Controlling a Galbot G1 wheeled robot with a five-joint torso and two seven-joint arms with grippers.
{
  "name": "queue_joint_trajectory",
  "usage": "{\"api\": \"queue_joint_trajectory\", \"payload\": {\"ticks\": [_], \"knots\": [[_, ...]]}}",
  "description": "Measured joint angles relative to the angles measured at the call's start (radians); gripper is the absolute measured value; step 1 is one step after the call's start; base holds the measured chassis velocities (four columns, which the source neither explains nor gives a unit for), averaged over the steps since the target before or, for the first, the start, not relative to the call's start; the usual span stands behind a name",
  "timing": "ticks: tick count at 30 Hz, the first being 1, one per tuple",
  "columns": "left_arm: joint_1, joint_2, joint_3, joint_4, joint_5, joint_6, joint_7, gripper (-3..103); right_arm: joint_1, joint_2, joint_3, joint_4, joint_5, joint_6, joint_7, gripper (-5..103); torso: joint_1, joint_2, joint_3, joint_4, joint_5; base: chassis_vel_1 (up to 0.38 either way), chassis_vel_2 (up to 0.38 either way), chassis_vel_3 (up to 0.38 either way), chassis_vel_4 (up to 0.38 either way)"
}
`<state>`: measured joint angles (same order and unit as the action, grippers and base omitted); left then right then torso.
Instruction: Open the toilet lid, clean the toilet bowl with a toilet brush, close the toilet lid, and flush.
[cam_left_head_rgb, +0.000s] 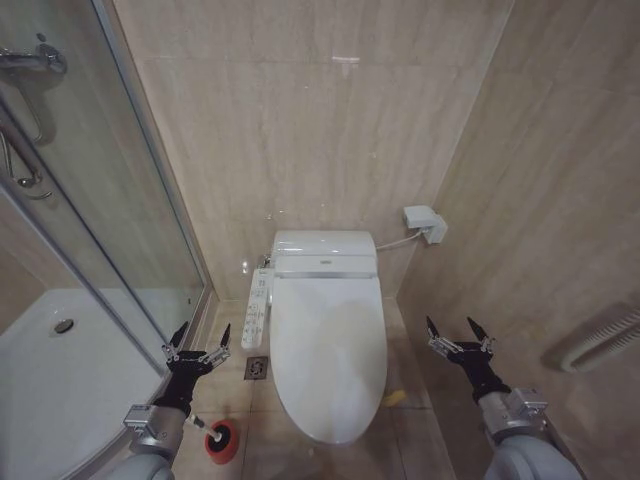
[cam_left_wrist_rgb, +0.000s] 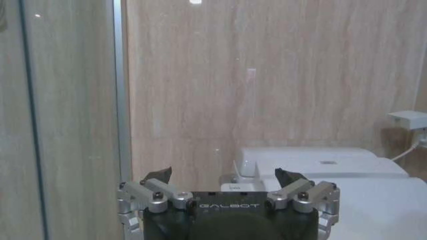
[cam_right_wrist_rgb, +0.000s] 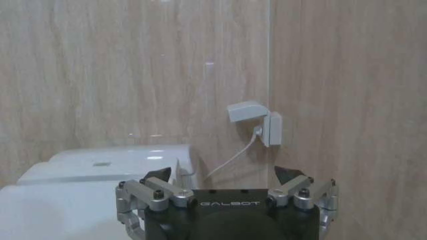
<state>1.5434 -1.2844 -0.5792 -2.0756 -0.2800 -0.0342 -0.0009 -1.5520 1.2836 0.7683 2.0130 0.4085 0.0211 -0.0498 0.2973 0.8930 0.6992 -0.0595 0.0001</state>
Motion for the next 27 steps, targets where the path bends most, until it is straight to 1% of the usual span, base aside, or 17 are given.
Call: {"api": "queue_joint_trajectory", "payload": {"ticks": [6,8,11,12,14,15,16,17,20,27], "knots": [[0.000,0.000,0.000,0.000,0.000,0.000,0.000,100,0.000,0.000,0.000,0.000,0.000,0.000,0.000,100,0.000,0.000,0.000,0.0000,0.0003,0.158,-0.173,-0.163,0.171],[0.000,0.000,0.000,0.000,0.000,0.000,0.000,100,0.000,0.000,0.000,0.000,0.000,0.000,0.000,100,0.000,0.000,0.000,0.0000,-0.0004,0.203,-0.187,-0.205,0.214],[0.000,0.000,0.000,0.000,0.000,0.000,0.000,100,0.000,0.000,0.000,0.000,0.000,0.000,0.000,100,0.000,0.000,0.000,0.0001,0.0002,0.233,-0.227,-0.220,0.217],[0.000,0.000,0.000,0.000,0.000,0.000,0.000,100,0.000,0.000,0.000,0.000,0.000,0.000,0.000,100,-0.001,0.000,0.000,0.0000,-0.0005,0.136,-0.219,-0.214,0.210],[0.001,0.000,0.000,0.000,0.000,0.000,0.000,100,0.000,0.000,0.000,0.000,0.000,0.000,0.000,100,-0.001,0.001,0.000,0.0000,-0.0002,0.136,-0.219,-0.192,0.185],[0.001,0.000,0.000,0.000,0.000,0.000,0.000,100,-0.001,0.000,0.000,0.000,0.000,0.000,0.000,100,-0.002,0.001,-0.001,-0.0004,0.0005,0.134,-0.157,-0.123,0.120],[0.001,0.000,0.000,0.000,0.000,0.000,0.000,100,-0.001,0.000,0.000,0.000,0.000,0.000,0.000,100,-0.002,0.001,-0.001,-0.0003,0.0002,0.134,-0.101,-0.123,0.120],[0.001,0.000,0.000,0.000,0.000,0.000,0.000,100,-0.001,0.000,0.000,0.000,0.000,0.000,0.000,100,-0.001,0.001,0.000,-0.0002,-0.0005,0.047,-0.101,-0.032,0.071],[0.000,0.000,0.000,0.000,0.000,0.000,0.000,100,0.000,0.000,0.000,0.000,0.000,0.000,0.000,100,0.000,0.001,0.000,0.0000,0.0002,0.016,-0.034,-0.011,0.024],[-0.001,0.000,0.000,0.000,0.000,0.000,0.000,100,0.000,0.000,0.000,0.000,0.000,0.000,0.000,100,0.001,0.000,0.000,0.0002,-0.0001,-0.014,0.020,0.029,-0.017]]}}
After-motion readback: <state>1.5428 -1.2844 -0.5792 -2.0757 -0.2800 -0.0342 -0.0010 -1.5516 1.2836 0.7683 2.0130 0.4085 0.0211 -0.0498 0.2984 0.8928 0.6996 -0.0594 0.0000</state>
